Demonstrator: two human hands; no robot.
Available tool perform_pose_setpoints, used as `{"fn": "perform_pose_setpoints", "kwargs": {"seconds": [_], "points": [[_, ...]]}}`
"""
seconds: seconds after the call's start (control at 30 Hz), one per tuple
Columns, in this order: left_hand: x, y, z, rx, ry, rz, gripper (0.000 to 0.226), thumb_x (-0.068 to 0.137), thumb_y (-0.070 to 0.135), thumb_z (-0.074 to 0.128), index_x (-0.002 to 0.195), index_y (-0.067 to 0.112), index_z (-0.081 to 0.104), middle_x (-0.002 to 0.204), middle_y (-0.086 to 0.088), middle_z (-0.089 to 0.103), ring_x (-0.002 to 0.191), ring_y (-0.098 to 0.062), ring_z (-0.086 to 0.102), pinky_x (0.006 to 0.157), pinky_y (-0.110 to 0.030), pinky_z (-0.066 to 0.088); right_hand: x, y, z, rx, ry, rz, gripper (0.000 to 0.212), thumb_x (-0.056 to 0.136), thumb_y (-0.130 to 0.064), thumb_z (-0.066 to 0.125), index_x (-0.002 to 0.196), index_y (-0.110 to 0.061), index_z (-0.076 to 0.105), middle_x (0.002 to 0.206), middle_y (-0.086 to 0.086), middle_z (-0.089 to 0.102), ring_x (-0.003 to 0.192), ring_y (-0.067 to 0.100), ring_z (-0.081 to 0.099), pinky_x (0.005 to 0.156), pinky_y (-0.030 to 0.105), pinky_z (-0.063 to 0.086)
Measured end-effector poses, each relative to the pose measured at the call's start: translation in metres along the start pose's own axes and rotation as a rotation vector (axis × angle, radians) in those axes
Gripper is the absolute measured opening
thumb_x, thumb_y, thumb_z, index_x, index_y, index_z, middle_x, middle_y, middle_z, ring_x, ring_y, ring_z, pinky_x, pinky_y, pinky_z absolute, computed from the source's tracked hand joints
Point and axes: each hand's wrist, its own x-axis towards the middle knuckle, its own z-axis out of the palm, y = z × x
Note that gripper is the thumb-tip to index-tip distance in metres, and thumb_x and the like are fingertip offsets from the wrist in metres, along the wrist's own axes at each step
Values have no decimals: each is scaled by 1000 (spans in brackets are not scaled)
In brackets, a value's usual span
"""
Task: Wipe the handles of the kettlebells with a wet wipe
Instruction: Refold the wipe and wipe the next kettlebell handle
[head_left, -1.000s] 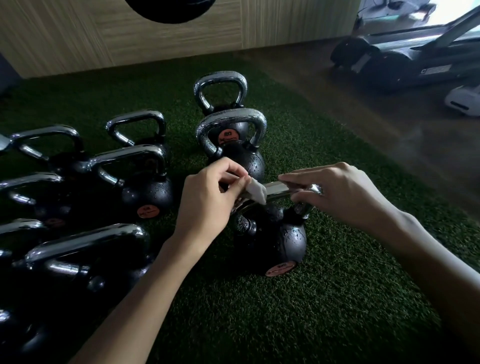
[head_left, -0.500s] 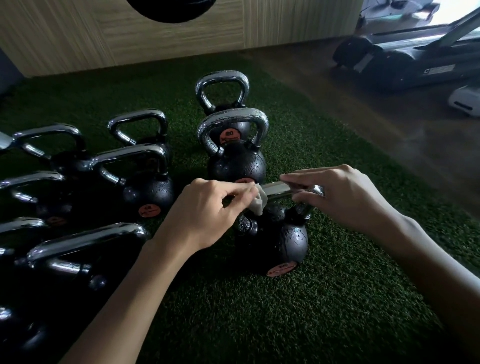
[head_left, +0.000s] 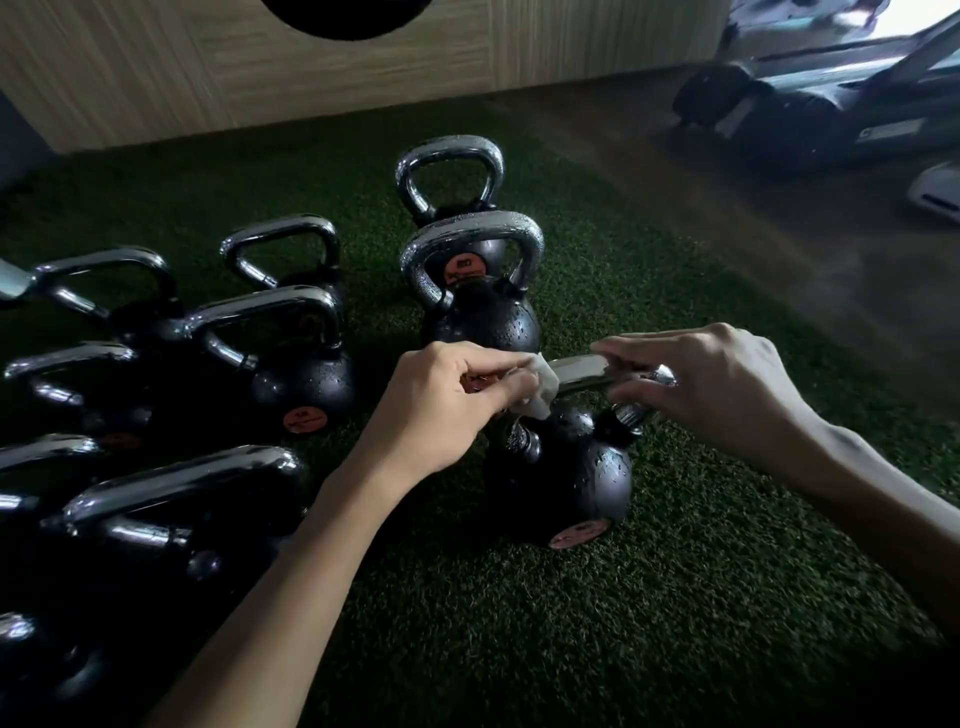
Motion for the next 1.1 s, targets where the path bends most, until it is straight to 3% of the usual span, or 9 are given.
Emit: {"fn": "perform_pose_setpoints", "kwargs": {"seconds": [0.13, 0.37, 0.5, 0.6, 0.7, 0.8, 0.87, 1.0, 1.1], "points": [[3, -12, 18, -255, -6, -82, 28, 88, 36, 74, 114, 28, 78, 96, 21, 76, 72, 19, 62, 68, -1, 42, -9, 22, -4, 81, 3, 78, 52, 76, -62, 69, 127, -52, 64, 118, -22, 72, 82, 1, 63, 66, 28, 47], [-10, -14, 77, -292, 210, 17, 28, 90, 31, 76, 115, 19, 78, 111, 13, 75, 104, 6, 69, 91, -14, 53, -26, 57, -8, 150, 55, 224, 53, 73, -62, 73, 124, -55, 63, 105, -8, 79, 77, 16, 71, 71, 40, 58], [-11, -31, 93, -351, 228, -118, 22, 89, 47, 72, 108, 38, 76, 81, 18, 77, 57, -14, 60, 55, -45, 53, -29, 60, -7, 157, 77, 271, 53, 73, -61, 74, 124, -45, 68, 110, -8, 78, 87, 17, 73, 77, 42, 59], [-14, -33, 96, -398, 247, -156, 27, 87, 43, 72, 110, 31, 77, 80, 9, 78, 44, 1, 53, 44, -23, 41, -28, 60, -3, 157, 94, 322, 50, 77, -52, 80, 125, -40, 71, 105, -4, 79, 69, 6, 60, 71, 35, 54], [-16, -16, 101, -405, 312, -134, 12, 92, 29, 74, 103, 35, 76, 77, 21, 74, 81, 9, 61, 45, -9, 34, -29, 55, -4, 132, 95, 339, 49, 79, -52, 79, 126, -39, 70, 94, -1, 80, 59, -1, 50, 67, 34, 49], [-14, -9, 109, -441, 327, -195, 23, 95, 26, 71, 91, 49, 67, 59, 26, 68, 87, 2, 52, 47, -17, 38, -34, 37, -11, 39, 58, 354, 46, 83, -50, 77, 127, -39, 70, 94, 0, 79, 76, 20, 68, 73, 36, 49], [-10, -18, 110, -481, 374, -238, 11, 92, 38, 71, 101, 45, 72, 81, 16, 71, 87, -8, 56, 47, -11, 35, -39, 19, -13, -39, 43, 374, 36, 87, -51, 74, 121, -38, 72, 86, -1, 77, 81, 28, 71, 70, 35, 47], [5, -44, 113, -456, 454, -376, 43, 87, 60, 69, 115, 29, 78, 101, -8, 78, 98, -29, 70, 73, -52, 60, -39, -24, -7, -134, 23, 440, 29, 92, -56, 65, 92, -27, 61, 63, -11, 62, 61, 19, 61, 60, 30, 38], [10, -53, 114, -448, 482, -496, 44, 86, 62, 70, 113, 29, 78, 106, 9, 79, 101, -13, 74, 85, -44, 62, -28, -59, 2, -169, -12, 421, 32, 92, -58, 62, 94, -25, 60, 71, -5, 65, 69, 23, 64, 66, 32, 42]]}}
